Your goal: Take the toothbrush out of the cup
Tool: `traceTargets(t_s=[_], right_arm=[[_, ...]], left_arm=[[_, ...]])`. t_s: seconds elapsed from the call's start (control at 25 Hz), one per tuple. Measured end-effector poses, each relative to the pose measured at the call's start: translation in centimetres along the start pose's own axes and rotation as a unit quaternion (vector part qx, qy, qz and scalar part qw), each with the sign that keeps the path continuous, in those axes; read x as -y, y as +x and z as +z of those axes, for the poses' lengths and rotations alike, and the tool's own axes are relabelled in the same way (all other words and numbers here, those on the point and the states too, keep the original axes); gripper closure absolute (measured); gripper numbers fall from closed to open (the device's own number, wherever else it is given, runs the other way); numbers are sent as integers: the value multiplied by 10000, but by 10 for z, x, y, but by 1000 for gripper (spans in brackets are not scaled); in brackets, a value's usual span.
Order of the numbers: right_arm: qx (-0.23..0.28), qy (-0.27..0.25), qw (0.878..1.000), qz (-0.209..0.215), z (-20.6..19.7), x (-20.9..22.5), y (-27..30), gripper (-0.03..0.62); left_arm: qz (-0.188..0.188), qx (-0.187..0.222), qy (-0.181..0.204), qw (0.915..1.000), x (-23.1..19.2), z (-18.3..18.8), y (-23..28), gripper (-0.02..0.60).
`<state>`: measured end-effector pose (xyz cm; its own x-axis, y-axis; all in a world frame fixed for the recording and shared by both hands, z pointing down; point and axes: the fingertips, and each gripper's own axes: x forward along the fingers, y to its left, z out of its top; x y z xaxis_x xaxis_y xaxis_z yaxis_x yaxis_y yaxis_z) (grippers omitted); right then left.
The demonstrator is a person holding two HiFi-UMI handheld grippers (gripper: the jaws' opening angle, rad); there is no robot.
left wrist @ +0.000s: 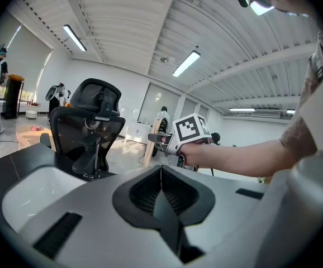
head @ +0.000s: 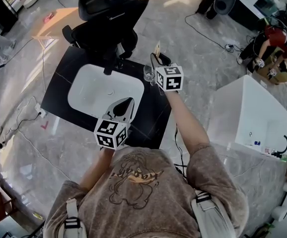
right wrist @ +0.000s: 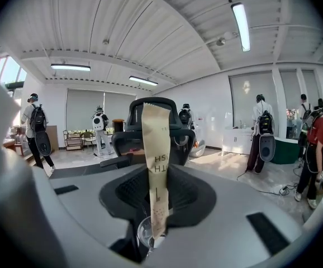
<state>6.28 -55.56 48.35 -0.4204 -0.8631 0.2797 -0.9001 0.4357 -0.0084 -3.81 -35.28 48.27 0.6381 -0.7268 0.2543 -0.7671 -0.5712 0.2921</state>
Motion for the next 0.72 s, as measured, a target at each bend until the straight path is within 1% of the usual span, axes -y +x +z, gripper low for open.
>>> traceTargets(t_s=[0.36,0.52,0.72], right_arm=[[240,131,9996,37,8,-14,-53,491],[357,186,9991,131,6,-30,-82,491],[409,282,9984,259,-7,-59,-119,491]], left_arm=[[-81,-5,17,10000,13,-5,-11,565],[-102,7,27,9999,18,-7,-16,565],[-99,17,71,9999,19,-10,-26,565]])
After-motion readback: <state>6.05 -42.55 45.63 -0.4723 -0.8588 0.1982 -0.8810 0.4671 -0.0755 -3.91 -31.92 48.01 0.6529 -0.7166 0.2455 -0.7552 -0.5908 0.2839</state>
